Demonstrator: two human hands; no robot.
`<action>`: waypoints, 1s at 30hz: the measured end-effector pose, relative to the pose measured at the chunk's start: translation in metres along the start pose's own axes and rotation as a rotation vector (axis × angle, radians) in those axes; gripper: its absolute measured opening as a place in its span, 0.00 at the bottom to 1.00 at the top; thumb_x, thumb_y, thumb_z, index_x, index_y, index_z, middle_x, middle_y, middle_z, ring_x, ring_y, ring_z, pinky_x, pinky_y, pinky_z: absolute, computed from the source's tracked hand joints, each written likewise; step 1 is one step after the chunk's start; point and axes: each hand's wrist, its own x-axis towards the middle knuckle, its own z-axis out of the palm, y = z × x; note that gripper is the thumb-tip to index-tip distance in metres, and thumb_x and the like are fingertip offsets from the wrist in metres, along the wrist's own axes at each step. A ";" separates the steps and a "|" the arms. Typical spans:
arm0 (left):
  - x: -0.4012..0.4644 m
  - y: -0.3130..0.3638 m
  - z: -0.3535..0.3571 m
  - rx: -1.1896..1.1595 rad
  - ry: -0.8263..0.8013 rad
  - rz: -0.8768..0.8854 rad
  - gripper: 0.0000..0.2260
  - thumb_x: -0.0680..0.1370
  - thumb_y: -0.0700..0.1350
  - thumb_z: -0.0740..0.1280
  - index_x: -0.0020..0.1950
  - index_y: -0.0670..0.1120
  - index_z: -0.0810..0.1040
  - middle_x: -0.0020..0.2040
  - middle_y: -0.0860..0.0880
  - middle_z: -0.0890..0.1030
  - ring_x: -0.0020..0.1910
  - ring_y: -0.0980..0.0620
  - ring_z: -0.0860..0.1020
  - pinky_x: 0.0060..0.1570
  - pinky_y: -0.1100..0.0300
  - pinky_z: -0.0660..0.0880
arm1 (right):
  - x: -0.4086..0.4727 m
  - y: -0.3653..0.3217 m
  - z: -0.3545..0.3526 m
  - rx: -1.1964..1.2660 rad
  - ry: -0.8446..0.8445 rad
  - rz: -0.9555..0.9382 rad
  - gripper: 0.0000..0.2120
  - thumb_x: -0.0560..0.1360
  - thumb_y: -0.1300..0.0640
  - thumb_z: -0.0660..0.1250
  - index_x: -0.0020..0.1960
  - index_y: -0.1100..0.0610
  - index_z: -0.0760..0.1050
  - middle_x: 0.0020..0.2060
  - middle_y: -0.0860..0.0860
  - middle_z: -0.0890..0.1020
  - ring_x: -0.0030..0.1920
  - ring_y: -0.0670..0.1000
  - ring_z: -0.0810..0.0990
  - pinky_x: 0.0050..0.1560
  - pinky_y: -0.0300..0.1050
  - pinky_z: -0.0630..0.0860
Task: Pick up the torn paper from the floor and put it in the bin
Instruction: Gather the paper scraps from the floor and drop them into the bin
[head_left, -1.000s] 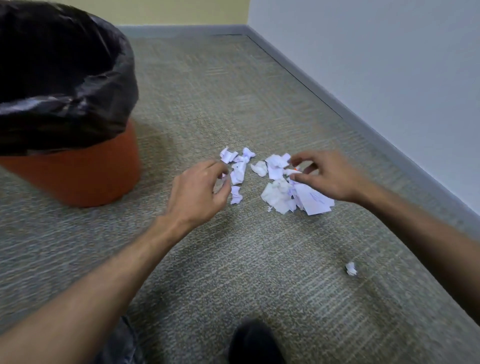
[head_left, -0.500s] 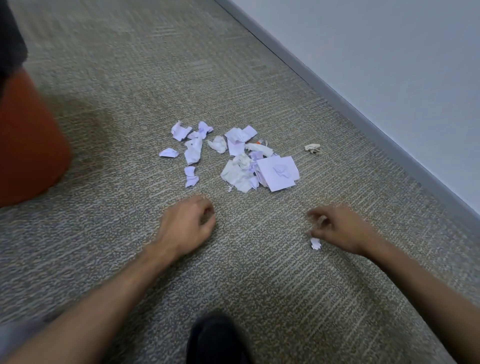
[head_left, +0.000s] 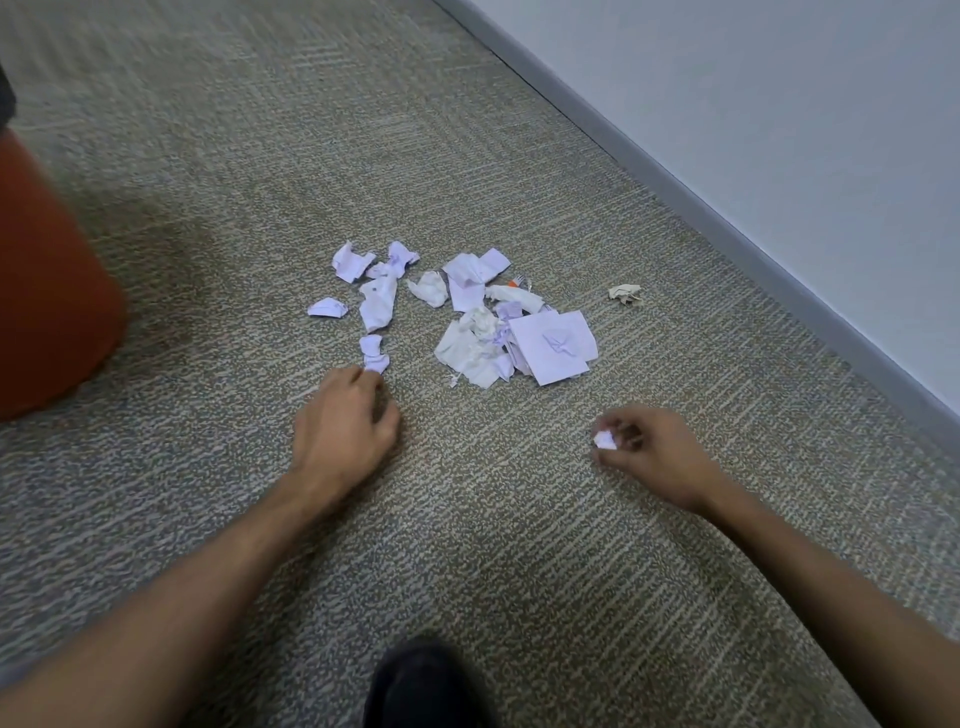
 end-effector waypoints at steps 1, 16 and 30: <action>0.006 0.000 -0.001 0.000 0.011 -0.033 0.17 0.79 0.54 0.63 0.62 0.43 0.74 0.54 0.46 0.76 0.52 0.47 0.74 0.45 0.50 0.74 | 0.008 -0.006 -0.002 0.020 0.027 -0.010 0.11 0.70 0.57 0.77 0.51 0.52 0.80 0.40 0.46 0.81 0.39 0.45 0.80 0.37 0.33 0.73; 0.072 0.000 0.006 0.018 -0.029 -0.042 0.11 0.80 0.44 0.65 0.58 0.41 0.80 0.56 0.43 0.77 0.53 0.44 0.76 0.53 0.47 0.75 | 0.122 -0.030 -0.011 -0.198 0.085 -0.121 0.20 0.74 0.52 0.72 0.65 0.51 0.76 0.62 0.55 0.76 0.41 0.51 0.81 0.51 0.49 0.75; 0.073 -0.009 -0.050 -0.220 0.101 0.167 0.09 0.77 0.42 0.70 0.55 0.43 0.84 0.53 0.47 0.81 0.43 0.52 0.77 0.46 0.59 0.72 | 0.113 -0.117 -0.014 0.275 0.146 -0.214 0.09 0.73 0.54 0.75 0.50 0.58 0.83 0.42 0.48 0.85 0.38 0.51 0.84 0.42 0.43 0.80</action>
